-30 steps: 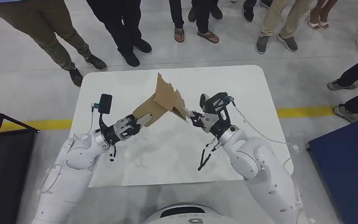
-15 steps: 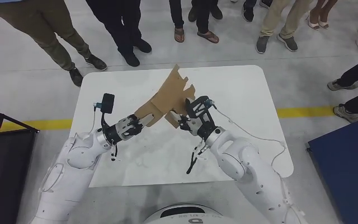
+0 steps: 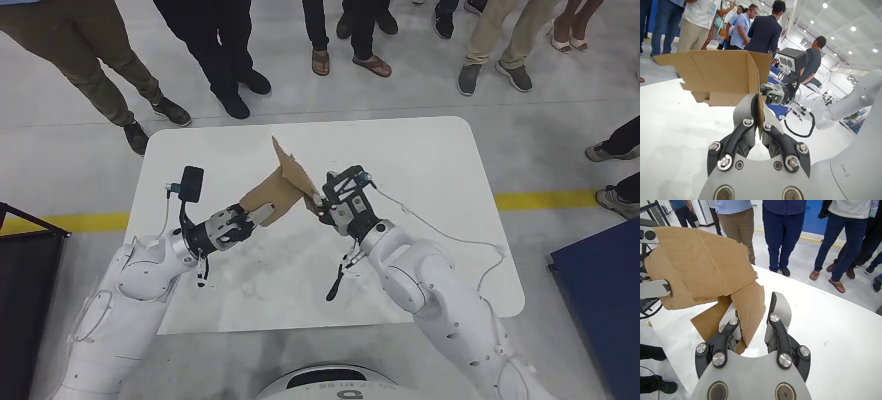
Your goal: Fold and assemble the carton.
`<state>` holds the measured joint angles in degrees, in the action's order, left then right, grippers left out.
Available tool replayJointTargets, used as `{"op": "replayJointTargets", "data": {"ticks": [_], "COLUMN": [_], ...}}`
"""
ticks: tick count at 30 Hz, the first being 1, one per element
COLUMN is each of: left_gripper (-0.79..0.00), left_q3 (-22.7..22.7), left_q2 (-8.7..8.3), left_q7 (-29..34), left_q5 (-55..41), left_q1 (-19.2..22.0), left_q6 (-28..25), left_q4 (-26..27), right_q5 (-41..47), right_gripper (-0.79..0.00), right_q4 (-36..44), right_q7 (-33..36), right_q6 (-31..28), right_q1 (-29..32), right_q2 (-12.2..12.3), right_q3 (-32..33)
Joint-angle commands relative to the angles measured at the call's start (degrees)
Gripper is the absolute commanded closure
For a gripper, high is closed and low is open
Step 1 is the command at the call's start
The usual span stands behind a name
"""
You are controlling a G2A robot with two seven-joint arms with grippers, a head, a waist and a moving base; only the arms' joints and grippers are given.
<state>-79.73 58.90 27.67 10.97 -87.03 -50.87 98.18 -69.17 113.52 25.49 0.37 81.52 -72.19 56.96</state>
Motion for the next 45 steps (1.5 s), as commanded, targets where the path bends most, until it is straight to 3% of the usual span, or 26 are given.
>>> {"op": "replayJointTargets", "data": {"ticks": [1,3,4,14,15,16,22,29,34,39,45], "left_gripper": [0.0,0.0,0.0,0.0,-0.231,-0.785,-0.785,-0.785,-0.785,-0.785,-0.785], "left_q3": [0.03,0.07,0.06,0.88,1.11,1.35,-0.35,-9.59,-13.47,-12.29,-6.29], "left_q2": [-0.06,-0.12,-0.16,-0.46,-0.47,-0.5,-0.83,-2.01,-2.3,-1.97,-1.2], "left_q7": [0.15,0.37,0.47,1.97,2.08,2.53,2.11,0.17,-2.32,-4.57,-5.63], "left_q5": [-0.02,0.02,0.08,1.47,1.45,1.58,1.41,-0.41,1.66,6.16,12.67], "left_q1": [0.1,0.19,0.22,-0.27,-0.27,-0.2,-0.38,-3.25,-5.39,-4.91,-0.91], "left_q6": [-0.04,-0.02,0.0,0.99,1.25,1.72,3.74,4.88,7.12,12.76,21.16], "left_q4": [-0.13,-0.18,-0.22,-0.68,-0.73,-0.69,-1.48,-4.31,-3.7,0.48,7.04], "right_q5": [-0.15,-0.26,-0.14,1.97,1.85,1.59,-0.33,0.34,0.34,-3.69,-12.3], "right_gripper": [-0.305,-0.135,0.0,0.0,0.0,0.0,0.0,0.0,0.0,0.0,0.0], "right_q4": [-0.38,-0.6,-0.65,3.27,3.69,4.13,5.86,6.4,6.4,5.04,3.79], "right_q7": [0.15,0.07,-0.01,-4.61,-4.7,-5.05,-7.83,-8.4,-8.4,-10.13,-18.57], "right_q6": [0.41,1.27,1.79,4.76,4.61,4.51,3.99,4.72,4.72,3.88,3.84], "right_q1": [-0.53,-0.84,-0.85,3.3,3.69,4.06,6.78,9.57,9.57,8.97,9.61], "right_q2": [-0.14,-0.26,-0.31,-0.04,0.0,0.02,0.21,0.44,0.44,0.51,0.3], "right_q3": [-0.24,-0.16,0.07,5.34,5.46,5.54,6.28,8.24,8.24,7.8,4.08]}}
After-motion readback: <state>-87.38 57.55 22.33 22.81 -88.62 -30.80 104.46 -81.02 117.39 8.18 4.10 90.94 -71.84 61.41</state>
